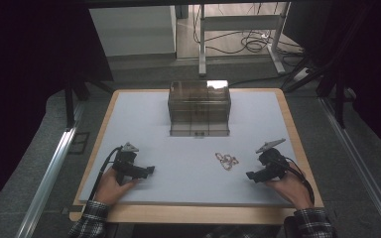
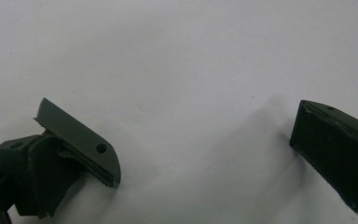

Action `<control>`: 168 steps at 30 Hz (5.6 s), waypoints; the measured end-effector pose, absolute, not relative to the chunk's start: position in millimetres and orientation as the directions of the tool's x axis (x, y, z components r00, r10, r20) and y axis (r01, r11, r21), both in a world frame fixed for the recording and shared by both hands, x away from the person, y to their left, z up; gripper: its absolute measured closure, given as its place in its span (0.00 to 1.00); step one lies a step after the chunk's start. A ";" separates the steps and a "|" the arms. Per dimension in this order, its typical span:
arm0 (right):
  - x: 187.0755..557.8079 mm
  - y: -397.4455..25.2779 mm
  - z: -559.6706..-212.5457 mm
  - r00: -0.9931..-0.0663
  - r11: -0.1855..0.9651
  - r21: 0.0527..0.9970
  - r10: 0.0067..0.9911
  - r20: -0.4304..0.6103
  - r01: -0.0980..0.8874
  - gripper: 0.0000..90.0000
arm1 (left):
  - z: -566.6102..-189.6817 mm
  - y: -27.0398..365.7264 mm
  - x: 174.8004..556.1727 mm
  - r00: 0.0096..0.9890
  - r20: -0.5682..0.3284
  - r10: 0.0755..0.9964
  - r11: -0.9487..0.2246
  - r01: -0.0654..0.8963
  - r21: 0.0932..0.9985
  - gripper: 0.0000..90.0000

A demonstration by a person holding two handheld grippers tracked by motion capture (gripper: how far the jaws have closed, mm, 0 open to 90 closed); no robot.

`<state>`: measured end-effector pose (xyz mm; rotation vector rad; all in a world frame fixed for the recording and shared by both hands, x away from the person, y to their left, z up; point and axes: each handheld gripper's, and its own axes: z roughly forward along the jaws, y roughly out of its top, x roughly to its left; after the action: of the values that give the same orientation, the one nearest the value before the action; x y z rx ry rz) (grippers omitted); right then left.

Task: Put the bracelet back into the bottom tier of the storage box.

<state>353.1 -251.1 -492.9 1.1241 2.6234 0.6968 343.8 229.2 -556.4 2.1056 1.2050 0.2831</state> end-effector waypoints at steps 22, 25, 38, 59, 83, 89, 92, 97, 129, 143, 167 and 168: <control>374.9 -214.7 -489.4 -0.756 0.688 0.423 0.655 -0.010 0.590 0.31 | -556.5 229.0 343.7 0.545 -0.143 0.826 -0.332 0.676 0.657 0.00; 378.5 -208.0 -489.9 -0.765 0.701 0.410 0.644 -0.011 0.584 0.31 | -556.6 229.0 343.8 0.545 -0.143 0.826 -0.331 0.676 0.658 0.00; 395.7 -175.6 -494.7 -0.793 0.741 0.364 0.609 -0.012 0.564 0.29 | -556.6 229.0 343.7 0.545 -0.144 0.826 -0.331 0.676 0.658 0.00; 413.1 -142.8 -494.3 -0.818 0.802 0.230 0.574 -0.041 0.551 0.79 | -556.6 229.0 343.7 0.545 -0.143 0.826 -0.331 0.676 0.658 0.00; 410.6 -154.4 -452.0 -0.816 0.773 0.328 0.578 -0.012 0.543 0.91 | -556.6 229.1 343.7 0.545 -0.144 0.826 -0.331 0.676 0.658 0.00; 410.4 -153.2 -440.1 -0.818 0.771 0.351 0.574 -0.023 0.531 0.91 | -556.8 228.7 343.7 0.541 -0.147 0.828 -0.325 0.677 0.661 0.00; 411.2 -152.1 -436.1 -0.819 0.768 0.364 0.573 -0.024 0.526 0.91 | -556.8 228.7 343.7 0.541 -0.147 0.828 -0.325 0.677 0.661 0.00; 413.1 -149.7 -431.3 -0.822 0.762 0.391 0.569 -0.025 0.516 0.91 | -556.8 228.9 343.8 0.543 -0.145 0.827 -0.327 0.675 0.661 0.00; 429.1 -134.0 -434.0 -0.804 0.642 0.616 0.595 -0.023 0.457 0.91 | -556.6 229.3 343.9 0.547 -0.142 0.825 -0.333 0.675 0.659 0.00; 437.9 -119.0 -435.7 -0.795 0.595 0.676 0.606 -0.022 0.435 0.91 | -556.6 229.3 343.9 0.546 -0.142 0.825 -0.333 0.675 0.659 0.00; 460.7 -89.3 -445.5 -0.778 0.547 0.734 0.627 -0.041 0.403 0.90 | -556.6 229.1 343.7 0.544 -0.145 0.826 -0.330 0.677 0.658 0.00; 461.9 -88.4 -445.8 -0.776 0.542 0.737 0.629 -0.038 0.404 0.90 | -556.6 229.1 343.7 0.544 -0.145 0.826 -0.330 0.676 0.658 0.00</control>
<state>461.9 -88.4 -445.8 0.8574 2.4836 1.0742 343.7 229.1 -556.6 2.0990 1.2070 0.2822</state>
